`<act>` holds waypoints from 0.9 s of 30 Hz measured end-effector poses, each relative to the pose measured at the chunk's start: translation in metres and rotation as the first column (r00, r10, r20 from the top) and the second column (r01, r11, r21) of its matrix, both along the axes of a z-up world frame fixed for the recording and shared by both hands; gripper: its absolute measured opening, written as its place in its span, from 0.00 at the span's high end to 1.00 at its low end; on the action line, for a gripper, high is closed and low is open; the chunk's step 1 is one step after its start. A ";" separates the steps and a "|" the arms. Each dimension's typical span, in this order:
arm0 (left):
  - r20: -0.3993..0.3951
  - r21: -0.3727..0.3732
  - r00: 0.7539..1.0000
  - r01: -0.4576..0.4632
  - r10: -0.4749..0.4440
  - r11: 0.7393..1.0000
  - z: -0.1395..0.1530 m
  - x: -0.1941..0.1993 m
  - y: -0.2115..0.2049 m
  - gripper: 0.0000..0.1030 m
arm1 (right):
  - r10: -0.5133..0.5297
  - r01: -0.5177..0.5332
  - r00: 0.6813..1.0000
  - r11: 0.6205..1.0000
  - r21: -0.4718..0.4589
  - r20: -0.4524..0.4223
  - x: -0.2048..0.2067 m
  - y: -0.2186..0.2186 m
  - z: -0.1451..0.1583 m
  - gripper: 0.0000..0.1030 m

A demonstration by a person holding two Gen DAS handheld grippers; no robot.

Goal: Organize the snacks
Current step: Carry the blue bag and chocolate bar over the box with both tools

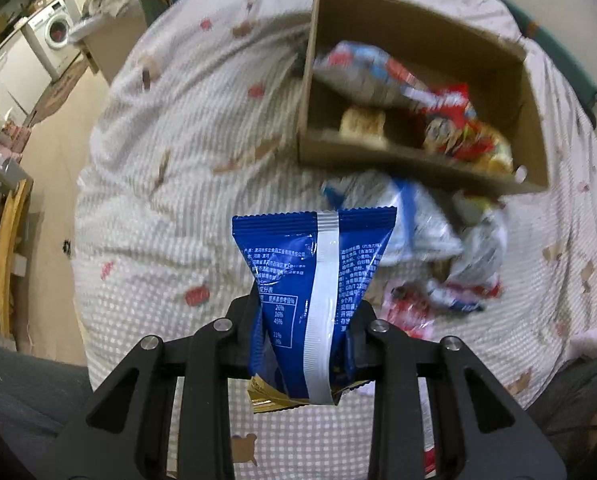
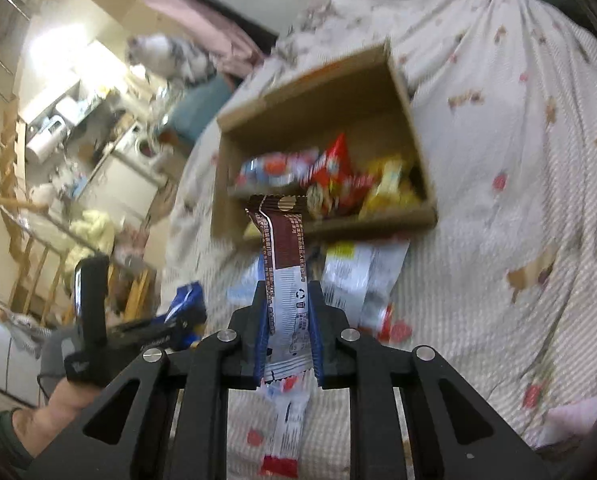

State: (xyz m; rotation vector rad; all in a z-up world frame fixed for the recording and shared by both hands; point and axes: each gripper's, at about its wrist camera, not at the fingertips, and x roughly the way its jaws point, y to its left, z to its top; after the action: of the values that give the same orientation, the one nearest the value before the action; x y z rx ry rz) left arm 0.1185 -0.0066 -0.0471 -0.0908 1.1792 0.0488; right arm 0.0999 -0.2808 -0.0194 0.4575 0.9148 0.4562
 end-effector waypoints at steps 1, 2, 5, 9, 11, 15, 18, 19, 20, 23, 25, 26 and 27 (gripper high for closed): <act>0.018 0.005 1.000 0.004 -0.004 1.000 0.006 0.002 -0.001 0.75 | -0.009 0.009 1.000 1.000 0.004 0.013 0.004 -0.004 0.007 0.82; 0.039 0.010 0.999 0.010 -0.010 1.000 0.015 0.005 -0.002 0.75 | -0.014 0.014 1.000 1.000 0.003 0.021 0.003 -0.003 0.011 0.82; 0.091 0.023 0.995 0.026 -0.028 0.999 0.035 0.016 -0.004 0.75 | -0.022 0.022 0.999 1.000 0.005 0.042 0.017 -0.009 0.022 0.82; 0.144 0.038 0.989 0.040 -0.045 0.998 0.055 0.035 -0.004 0.75 | -0.019 0.019 0.997 1.000 0.006 0.071 0.034 -0.007 0.022 0.82; 0.165 0.051 0.985 0.044 -0.052 0.998 0.063 0.046 -0.003 0.75 | -0.019 0.018 0.996 1.000 0.008 0.090 0.040 -0.010 0.024 0.82; 0.202 0.088 0.977 0.054 -0.071 0.995 0.074 0.069 -0.007 0.75 | -0.027 0.026 0.993 1.000 0.009 0.118 0.057 -0.013 0.027 0.82; 0.226 0.108 0.970 0.066 -0.089 0.992 0.080 0.085 -0.014 0.75 | -0.033 0.032 0.991 0.999 0.009 0.132 0.070 -0.014 0.027 0.82; 0.232 0.112 0.968 0.070 -0.095 0.991 0.082 0.089 -0.016 0.75 | -0.037 0.036 0.990 0.999 0.005 0.135 0.075 -0.014 0.027 0.82; 0.239 0.118 0.966 0.076 -0.102 0.990 0.083 0.095 -0.019 0.75 | -0.040 0.039 0.990 0.999 0.006 0.137 0.079 -0.015 0.026 0.82; 0.250 0.118 0.962 0.084 -0.112 0.989 0.083 0.111 -0.027 0.75 | -0.053 0.052 0.989 0.999 0.009 0.139 0.093 -0.017 0.023 0.82; 0.250 0.097 0.963 0.081 -0.104 0.992 0.081 0.121 -0.029 0.75 | -0.058 0.057 0.989 0.998 0.008 0.136 0.100 -0.018 0.021 0.82; 0.248 0.071 0.963 0.087 -0.102 0.994 0.080 0.124 -0.029 0.75 | -0.059 0.059 0.990 0.998 0.008 0.131 0.104 -0.019 0.019 0.82; 0.249 0.033 0.963 0.102 -0.107 0.994 0.078 0.128 -0.029 0.75 | -0.058 0.058 0.990 0.998 0.008 0.130 0.108 -0.019 0.017 0.82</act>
State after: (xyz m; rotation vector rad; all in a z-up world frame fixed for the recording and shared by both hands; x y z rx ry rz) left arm 0.2465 -0.0356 0.0313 -0.0161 0.9285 -0.0428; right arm 0.2077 -0.2998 -0.0021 0.4514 0.7733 0.4297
